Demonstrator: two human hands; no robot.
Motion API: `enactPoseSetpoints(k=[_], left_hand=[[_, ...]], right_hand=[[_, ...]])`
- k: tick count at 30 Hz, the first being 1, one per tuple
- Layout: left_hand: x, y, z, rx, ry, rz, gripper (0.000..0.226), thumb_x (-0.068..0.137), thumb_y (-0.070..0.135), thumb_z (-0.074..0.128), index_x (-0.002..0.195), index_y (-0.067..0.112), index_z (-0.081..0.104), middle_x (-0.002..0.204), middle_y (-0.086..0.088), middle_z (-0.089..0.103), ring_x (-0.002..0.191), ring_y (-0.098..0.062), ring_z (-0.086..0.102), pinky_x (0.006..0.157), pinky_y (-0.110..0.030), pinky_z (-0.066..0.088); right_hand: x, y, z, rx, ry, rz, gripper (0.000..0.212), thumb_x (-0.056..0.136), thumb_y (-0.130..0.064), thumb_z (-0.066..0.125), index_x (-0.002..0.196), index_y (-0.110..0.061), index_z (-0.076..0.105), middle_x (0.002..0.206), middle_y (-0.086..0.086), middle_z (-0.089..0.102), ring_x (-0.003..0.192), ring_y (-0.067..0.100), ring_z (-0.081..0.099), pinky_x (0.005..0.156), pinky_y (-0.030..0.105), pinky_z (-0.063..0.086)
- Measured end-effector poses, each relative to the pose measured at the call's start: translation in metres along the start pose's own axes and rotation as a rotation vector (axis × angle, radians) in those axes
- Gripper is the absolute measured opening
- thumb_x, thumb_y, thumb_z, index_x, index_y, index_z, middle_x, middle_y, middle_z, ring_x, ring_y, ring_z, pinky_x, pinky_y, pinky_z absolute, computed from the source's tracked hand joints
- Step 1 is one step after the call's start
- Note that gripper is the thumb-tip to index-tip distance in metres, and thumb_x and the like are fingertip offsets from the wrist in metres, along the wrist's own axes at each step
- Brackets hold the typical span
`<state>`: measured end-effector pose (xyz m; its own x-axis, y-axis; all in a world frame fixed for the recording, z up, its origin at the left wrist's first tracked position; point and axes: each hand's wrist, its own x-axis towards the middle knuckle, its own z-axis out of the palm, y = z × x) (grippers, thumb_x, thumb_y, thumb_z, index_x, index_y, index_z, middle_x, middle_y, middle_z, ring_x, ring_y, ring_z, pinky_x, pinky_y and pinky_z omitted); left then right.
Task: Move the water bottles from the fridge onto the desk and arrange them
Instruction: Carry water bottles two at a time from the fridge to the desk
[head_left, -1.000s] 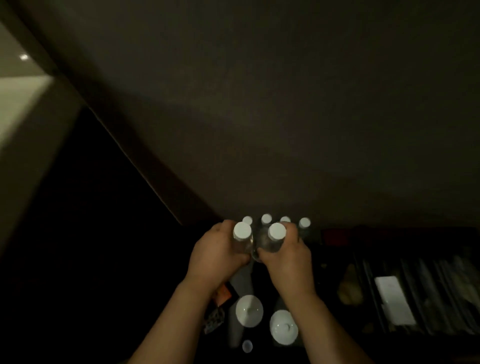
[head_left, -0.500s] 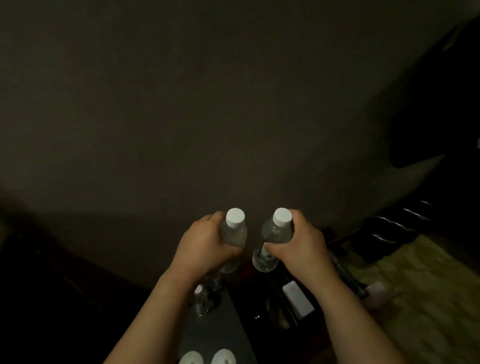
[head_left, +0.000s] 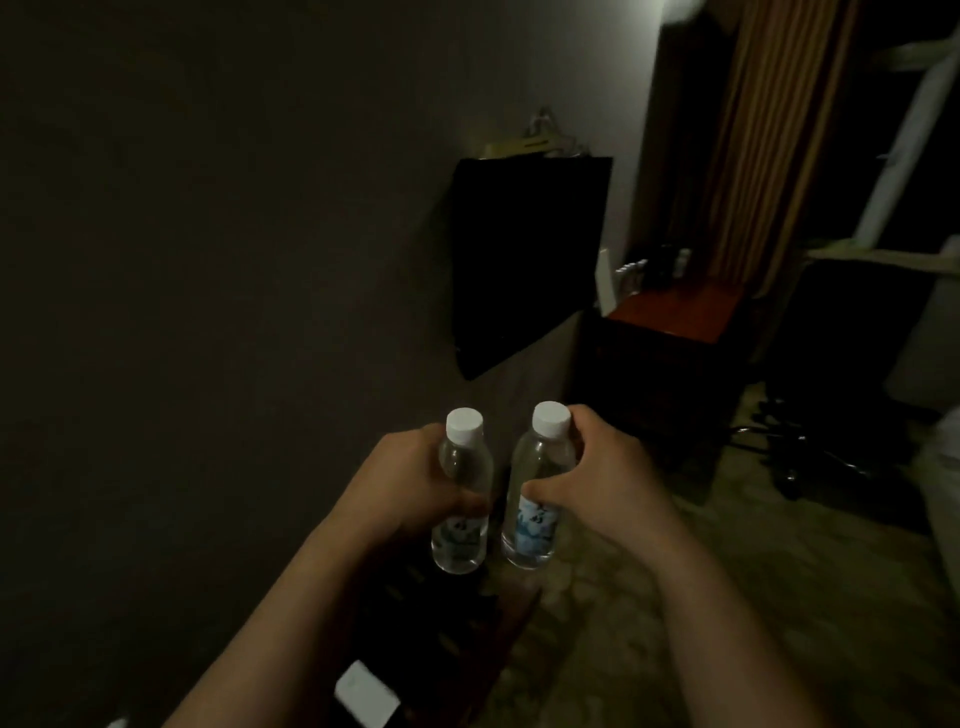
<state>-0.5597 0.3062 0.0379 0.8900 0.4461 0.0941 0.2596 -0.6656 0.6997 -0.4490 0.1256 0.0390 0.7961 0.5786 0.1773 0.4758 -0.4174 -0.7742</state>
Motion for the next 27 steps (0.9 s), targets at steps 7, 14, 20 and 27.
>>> enactPoseSetpoints(k=[7,14,20,27], left_hand=[[0.088,0.116,0.103,-0.064,-0.046,0.185,0.038,0.062,0.027,0.089,0.089,0.035,0.064,0.085,0.013,0.070,0.077,0.006,0.066,0.066,-0.020,0.054],[0.190,0.192,0.195,-0.016,-0.141,0.285,0.040,0.060,0.034,0.086,0.095,0.033,0.066,0.088,0.012,0.070,0.081,-0.003,0.067,0.077,-0.039,0.060],[0.301,0.224,0.267,-0.079,-0.180,0.373,0.042,0.054,0.048,0.079,0.091,0.032,0.066,0.086,0.012,0.071,0.081,-0.004,0.067,0.075,-0.041,0.059],[0.478,0.268,0.343,-0.093,-0.222,0.530,0.056,0.050,0.066,0.068,0.094,0.031,0.063,0.088,0.011,0.069,0.083,-0.007,0.067,0.074,-0.042,0.059]], right_hand=[[0.026,0.097,-0.134,-0.043,0.195,0.093,0.064,0.064,-0.028,0.089,0.116,-0.032,0.051,0.111,-0.009,0.063,0.101,0.013,0.063,0.076,0.027,0.053],[0.071,0.183,-0.219,-0.018,0.320,0.184,0.056,0.067,-0.023,0.087,0.106,-0.038,0.050,0.098,-0.017,0.061,0.089,0.002,0.058,0.061,0.013,0.042],[0.144,0.257,-0.266,-0.093,0.420,0.218,0.060,0.068,-0.020,0.087,0.117,-0.026,0.054,0.109,-0.007,0.066,0.096,0.009,0.064,0.067,0.015,0.046],[0.287,0.338,-0.329,-0.114,0.487,0.289,0.065,0.068,-0.020,0.086,0.121,-0.025,0.049,0.106,-0.006,0.063,0.094,0.010,0.062,0.062,0.015,0.044]])
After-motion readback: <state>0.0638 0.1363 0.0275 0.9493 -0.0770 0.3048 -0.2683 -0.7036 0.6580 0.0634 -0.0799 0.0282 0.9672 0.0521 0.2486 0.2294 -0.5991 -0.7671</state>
